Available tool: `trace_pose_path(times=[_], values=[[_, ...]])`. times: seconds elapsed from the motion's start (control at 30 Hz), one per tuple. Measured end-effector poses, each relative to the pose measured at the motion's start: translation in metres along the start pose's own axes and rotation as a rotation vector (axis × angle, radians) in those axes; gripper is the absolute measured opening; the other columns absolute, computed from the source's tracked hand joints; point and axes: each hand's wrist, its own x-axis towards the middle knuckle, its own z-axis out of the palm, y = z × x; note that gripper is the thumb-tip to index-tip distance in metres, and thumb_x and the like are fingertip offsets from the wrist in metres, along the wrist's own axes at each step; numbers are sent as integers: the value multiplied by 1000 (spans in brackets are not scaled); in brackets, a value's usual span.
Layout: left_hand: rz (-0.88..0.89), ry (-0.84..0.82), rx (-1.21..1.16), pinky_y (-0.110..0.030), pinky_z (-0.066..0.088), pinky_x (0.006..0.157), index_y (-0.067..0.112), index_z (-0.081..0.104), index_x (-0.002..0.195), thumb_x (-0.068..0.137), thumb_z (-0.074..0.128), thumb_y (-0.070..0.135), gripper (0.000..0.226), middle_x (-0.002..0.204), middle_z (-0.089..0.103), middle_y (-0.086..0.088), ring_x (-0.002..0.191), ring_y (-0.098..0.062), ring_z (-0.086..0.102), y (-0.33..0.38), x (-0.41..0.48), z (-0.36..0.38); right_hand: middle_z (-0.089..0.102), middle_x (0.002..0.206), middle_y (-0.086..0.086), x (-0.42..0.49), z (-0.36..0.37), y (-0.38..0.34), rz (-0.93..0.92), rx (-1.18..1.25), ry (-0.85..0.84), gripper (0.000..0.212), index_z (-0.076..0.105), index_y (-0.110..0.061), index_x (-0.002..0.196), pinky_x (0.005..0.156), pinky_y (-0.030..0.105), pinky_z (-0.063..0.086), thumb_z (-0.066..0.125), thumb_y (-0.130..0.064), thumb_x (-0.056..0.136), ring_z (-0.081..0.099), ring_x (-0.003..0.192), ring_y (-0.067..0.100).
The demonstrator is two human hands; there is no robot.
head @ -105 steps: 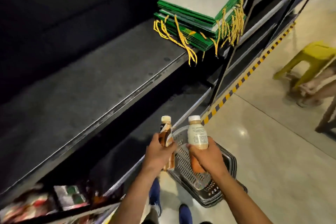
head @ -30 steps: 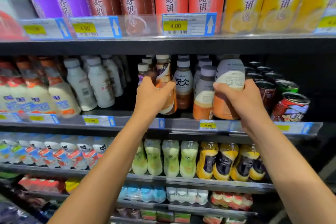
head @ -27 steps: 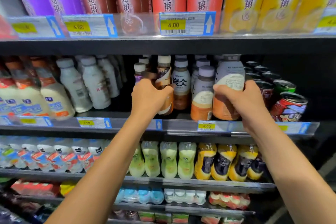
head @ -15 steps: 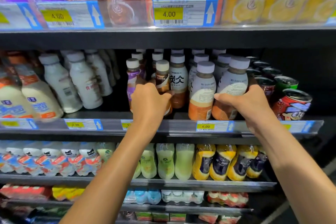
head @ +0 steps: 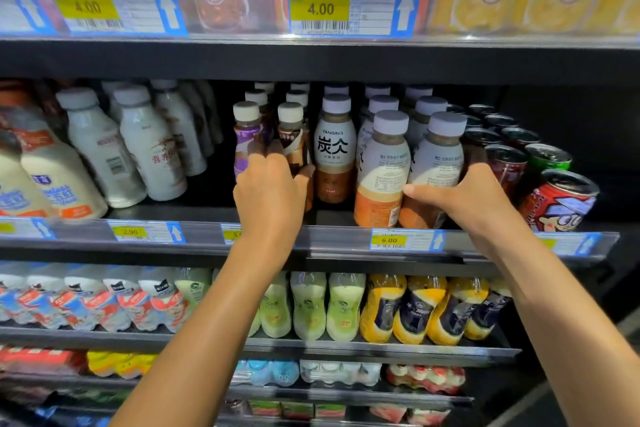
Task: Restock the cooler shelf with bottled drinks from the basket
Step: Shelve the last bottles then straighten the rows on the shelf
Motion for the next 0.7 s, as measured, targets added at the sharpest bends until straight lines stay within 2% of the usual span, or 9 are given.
trace_pose_path(times=[0.13, 0.27, 0.33, 0.4, 0.47, 0.53, 0.6, 0.7], values=[[8, 3, 0, -36, 32, 63, 6, 49, 73, 91, 64, 45, 45, 71, 45, -6, 70, -27, 42, -5, 4, 3, 77, 95, 0, 2, -2, 0, 6, -36, -22, 39, 73, -13, 102, 88, 46, 58, 90, -26, 68, 72, 91, 17], [-18, 14, -65, -36, 35, 66, 6, 49, 80, 90, 65, 47, 45, 76, 54, -8, 75, -29, 48, -8, 3, 5, 76, 97, 0, 0, -1, 1, 1, -55, -24, 44, 72, -13, 104, 88, 46, 58, 90, -30, 68, 72, 93, 17], [-43, 11, -97, -37, 37, 68, 7, 46, 85, 89, 67, 41, 40, 79, 53, -7, 81, -31, 50, -8, 2, 3, 76, 99, 0, -1, -2, 1, 15, -69, -21, 48, 71, -13, 107, 89, 45, 57, 90, -32, 67, 71, 94, 16], [-42, 23, -107, -38, 38, 68, 9, 41, 89, 91, 65, 40, 39, 81, 52, -8, 88, -37, 55, -7, -1, 0, 74, 103, 1, -3, -3, -1, 19, -98, -21, 62, 66, -12, 112, 89, 45, 57, 91, -41, 62, 70, 96, 16], [-19, 68, -114, -38, 38, 67, 12, 37, 91, 93, 59, 48, 42, 82, 57, -9, 88, -39, 58, -4, -7, -4, 67, 113, 0, -8, -4, -4, 21, -126, 47, 81, 54, -14, 119, 88, 43, 56, 88, -54, 57, 65, 102, 17], [33, 92, -171, -37, 38, 66, 16, 41, 92, 93, 54, 53, 39, 79, 62, 1, 79, -31, 59, 2, -18, -5, 61, 116, -1, -20, -7, -10, -55, -133, 208, 73, 46, -20, 119, 84, 36, 52, 84, -55, 66, 59, 104, 17], [82, 37, -335, -37, 46, 67, 23, 45, 94, 90, 57, 58, 37, 76, 62, 9, 72, -16, 58, 11, -31, -1, 61, 108, 0, -30, -9, -13, -166, -124, 343, 59, 48, -20, 109, 76, 36, 50, 77, -58, 74, 57, 95, 17], [83, -107, -518, -40, 54, 75, 27, 47, 107, 83, 66, 57, 44, 95, 59, 8, 81, -10, 60, 27, -45, 12, 57, 99, 4, -35, -12, -12, -201, -201, 339, 64, 45, -18, 101, 66, 32, 45, 76, -64, 70, 51, 82, 16]])
